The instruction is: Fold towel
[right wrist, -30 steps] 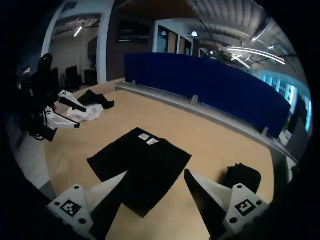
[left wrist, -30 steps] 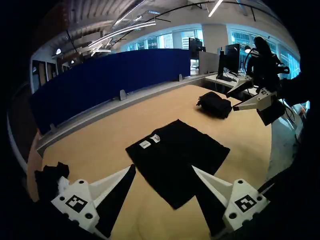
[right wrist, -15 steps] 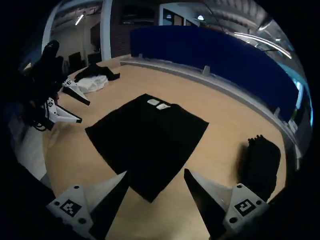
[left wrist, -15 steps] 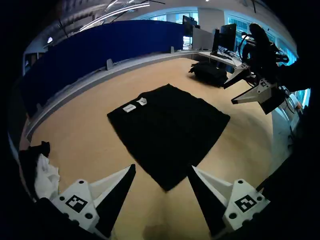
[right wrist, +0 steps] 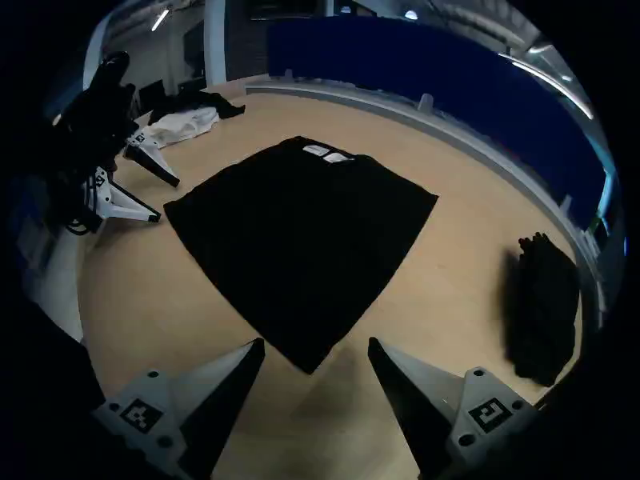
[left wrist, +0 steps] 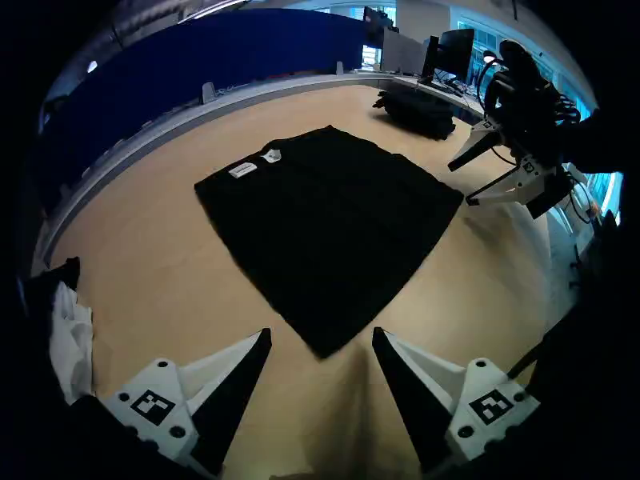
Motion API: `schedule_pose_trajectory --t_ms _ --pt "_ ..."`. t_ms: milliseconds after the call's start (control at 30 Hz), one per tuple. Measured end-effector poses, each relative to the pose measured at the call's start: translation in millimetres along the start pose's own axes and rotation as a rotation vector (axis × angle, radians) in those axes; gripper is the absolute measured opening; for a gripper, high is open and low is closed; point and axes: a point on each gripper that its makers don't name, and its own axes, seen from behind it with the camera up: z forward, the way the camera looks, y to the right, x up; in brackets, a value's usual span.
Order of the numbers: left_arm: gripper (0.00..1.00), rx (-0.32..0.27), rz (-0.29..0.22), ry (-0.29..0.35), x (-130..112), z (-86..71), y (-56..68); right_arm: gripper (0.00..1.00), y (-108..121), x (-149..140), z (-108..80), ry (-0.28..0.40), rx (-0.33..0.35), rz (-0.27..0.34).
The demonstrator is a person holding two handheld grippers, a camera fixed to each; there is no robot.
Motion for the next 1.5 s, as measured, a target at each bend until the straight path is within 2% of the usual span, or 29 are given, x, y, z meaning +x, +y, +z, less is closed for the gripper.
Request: schedule_pose_trajectory --t_ms 200,267,367,567,767,900,1033,1100,1233,1300,1367,1500 --pt "0.93 -0.013 -0.002 -0.014 -7 5.5 5.4 0.99 -2 -8 3.9 -0.008 0.008 0.019" --pt "0.93 -0.01 0.002 -0.01 -7 6.4 6.2 0.93 -4 -12 4.4 -0.016 0.015 0.024" --pt "0.91 -0.001 0.007 -0.013 -8 6.7 5.4 0.79 -8 -17 5.8 -0.023 0.025 0.026" --pt "0.85 0.015 0.01 -0.015 -6 7.5 5.1 0.72 -11 -17 7.0 -0.016 0.016 0.02" --pt "0.71 0.017 0.011 -0.018 -6 9.1 6.5 0.61 -10 -18 7.2 -0.017 0.014 0.03" --pt "0.55 0.005 0.031 -0.018 -6 9.6 12.4 0.47 -8 -18 7.6 -0.02 0.008 0.037" --pt "0.39 0.001 0.043 -0.02 -5 9.1 16.9 0.28 -5 -17 8.1 -0.022 0.006 0.04" --pt "0.37 0.001 0.043 -0.022 -4 9.1 17.8 0.23 -5 -16 8.0 -0.021 0.005 0.043" --pt "0.34 0.007 0.036 -0.023 -5 10.4 16.7 0.17 -6 -17 6.4 -0.021 0.007 0.05" --pt "0.29 0.012 0.034 -0.025 -5 10.9 14.9 0.16 -6 -17 5.4 -0.024 0.009 0.055" --pt "0.2 0.022 0.034 -0.027 -5 10.7 11.7 0.15 -6 -17 4.7 -0.03 0.012 0.06" --pt "0.18 0.018 0.034 -0.036 -5 9.0 11.8 0.15 -6 -15 3.4 -0.029 0.012 0.068"
